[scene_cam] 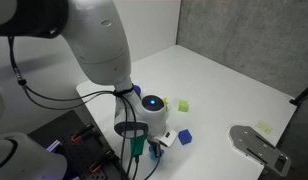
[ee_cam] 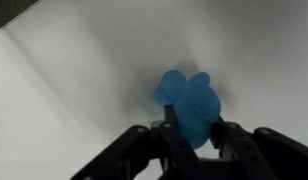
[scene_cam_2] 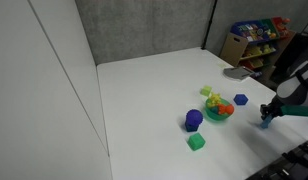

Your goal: Pick up the light blue toy from the table and put it in the green bowl

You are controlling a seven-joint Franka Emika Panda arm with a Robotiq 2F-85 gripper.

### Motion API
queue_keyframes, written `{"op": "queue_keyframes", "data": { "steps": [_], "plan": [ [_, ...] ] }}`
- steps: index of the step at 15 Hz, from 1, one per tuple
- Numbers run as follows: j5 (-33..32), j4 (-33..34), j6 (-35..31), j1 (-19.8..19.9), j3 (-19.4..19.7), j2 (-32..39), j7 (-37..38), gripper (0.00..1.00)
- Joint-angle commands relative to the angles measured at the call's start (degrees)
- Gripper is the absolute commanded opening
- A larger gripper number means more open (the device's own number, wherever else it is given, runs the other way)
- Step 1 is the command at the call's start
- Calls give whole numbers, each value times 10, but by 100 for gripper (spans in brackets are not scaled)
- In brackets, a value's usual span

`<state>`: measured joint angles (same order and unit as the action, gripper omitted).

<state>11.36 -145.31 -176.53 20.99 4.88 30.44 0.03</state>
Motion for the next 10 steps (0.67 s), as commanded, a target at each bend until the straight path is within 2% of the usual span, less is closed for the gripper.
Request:
{"op": "queue_keyframes", "data": {
  "steps": [1, 6, 10],
  "plan": [
    [-1, 15, 62, -1, -1, -34, 13, 10],
    [9, 44, 144, -12, -3, -65, 10, 10],
    [8, 59, 195, -47, 4, -103, 25, 10]
  ]
}}
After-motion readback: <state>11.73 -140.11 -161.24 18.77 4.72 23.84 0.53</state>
